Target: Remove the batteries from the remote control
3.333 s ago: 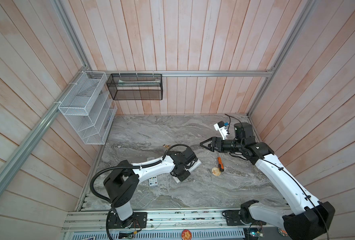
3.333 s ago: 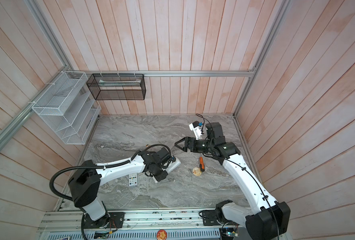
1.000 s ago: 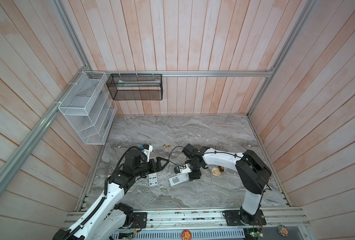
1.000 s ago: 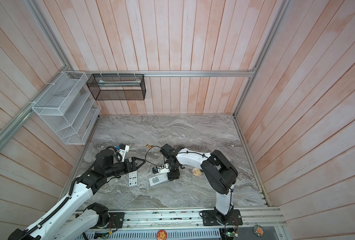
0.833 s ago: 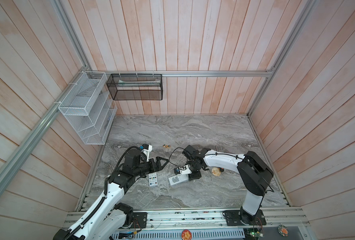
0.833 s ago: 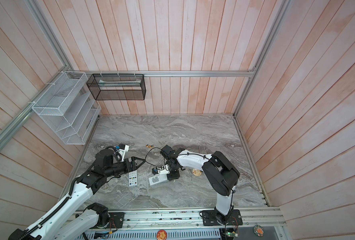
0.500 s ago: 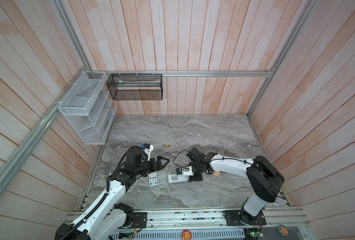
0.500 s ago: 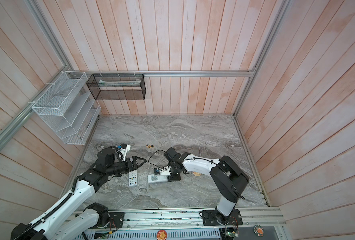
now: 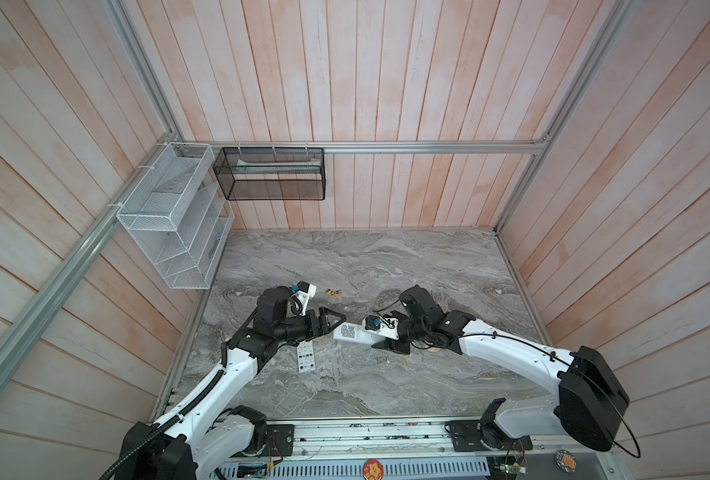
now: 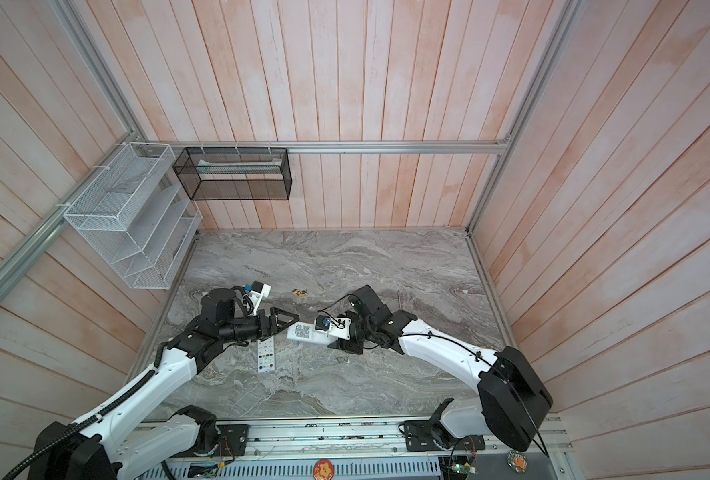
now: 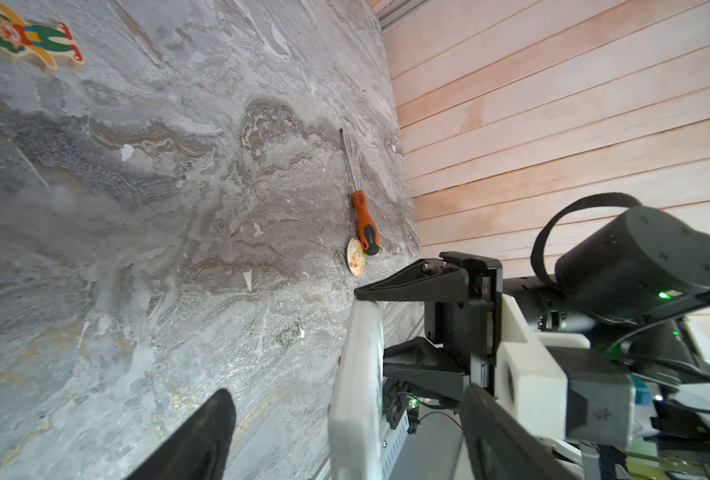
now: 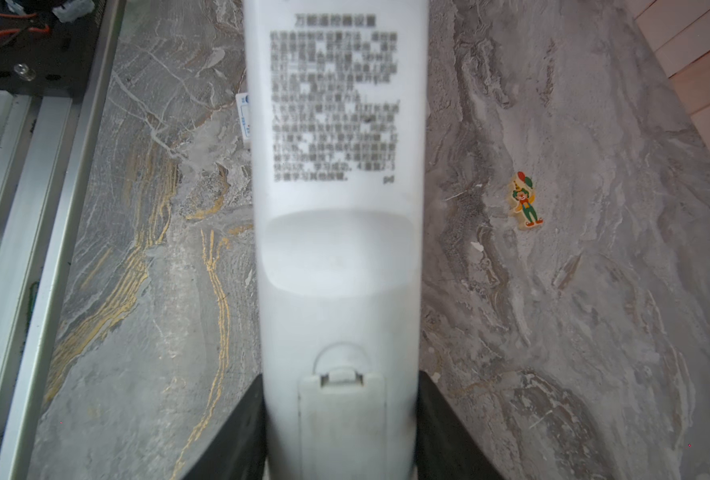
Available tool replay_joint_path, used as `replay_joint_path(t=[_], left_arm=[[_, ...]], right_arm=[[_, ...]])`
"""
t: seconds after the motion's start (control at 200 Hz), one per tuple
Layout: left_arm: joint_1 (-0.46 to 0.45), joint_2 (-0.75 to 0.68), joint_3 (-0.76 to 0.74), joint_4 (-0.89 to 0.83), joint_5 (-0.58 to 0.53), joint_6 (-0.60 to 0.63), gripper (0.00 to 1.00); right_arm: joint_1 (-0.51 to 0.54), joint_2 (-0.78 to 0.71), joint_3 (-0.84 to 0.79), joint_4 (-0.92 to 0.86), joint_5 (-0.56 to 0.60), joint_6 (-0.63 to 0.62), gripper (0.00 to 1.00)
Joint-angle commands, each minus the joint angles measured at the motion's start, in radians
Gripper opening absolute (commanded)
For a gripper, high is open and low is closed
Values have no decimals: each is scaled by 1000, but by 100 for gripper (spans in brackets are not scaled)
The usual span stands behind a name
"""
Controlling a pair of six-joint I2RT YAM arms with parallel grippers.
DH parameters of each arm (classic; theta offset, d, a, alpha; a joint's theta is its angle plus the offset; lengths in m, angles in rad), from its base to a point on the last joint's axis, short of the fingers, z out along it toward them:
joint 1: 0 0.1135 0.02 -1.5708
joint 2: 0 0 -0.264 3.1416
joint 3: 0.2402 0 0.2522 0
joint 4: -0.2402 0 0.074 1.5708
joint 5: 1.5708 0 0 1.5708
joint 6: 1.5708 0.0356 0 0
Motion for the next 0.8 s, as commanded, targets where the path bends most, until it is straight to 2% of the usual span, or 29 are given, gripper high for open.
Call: replay_joint_path(t=[0.0, 0.23, 0.35, 0.4, 0.455, 0.535, 0.58, 0.63, 0.685, 0.755, 0.795], left_arm=[[-18, 16, 26, 91, 56, -24, 79], [-79, 81, 59, 84, 48, -5, 53], [-79, 82, 62, 75, 37, 0, 31], [-79, 83, 63, 70, 33, 3, 23], [-79, 84, 63, 65, 29, 8, 15], [-80, 88, 63, 51, 16, 19, 9], [-83, 89, 62, 43, 5, 31, 9], [-88, 86, 59, 33, -16, 48, 8], [-95, 83, 48, 29, -41, 66, 8], [-103, 80, 28, 30, -69, 86, 8], [-106, 78, 15, 37, -82, 89, 8]], right_arm=[[-16, -3, 4, 29, -35, 37, 46], [-20, -5, 3, 56, -38, 59, 45], [-24, -1, -3, 59, -18, 71, 47], [-25, -1, -6, 63, -7, 81, 53], [-25, -1, -7, 66, 3, 95, 65], [-33, -14, -6, 82, 15, 159, 79], [-46, -31, -4, 98, 17, 223, 85], [-72, -58, -3, 129, 32, 342, 98], [-112, -96, -10, 178, 56, 522, 98], [-166, -143, -34, 236, 89, 812, 98], [-201, -160, -28, 217, 89, 947, 98]])
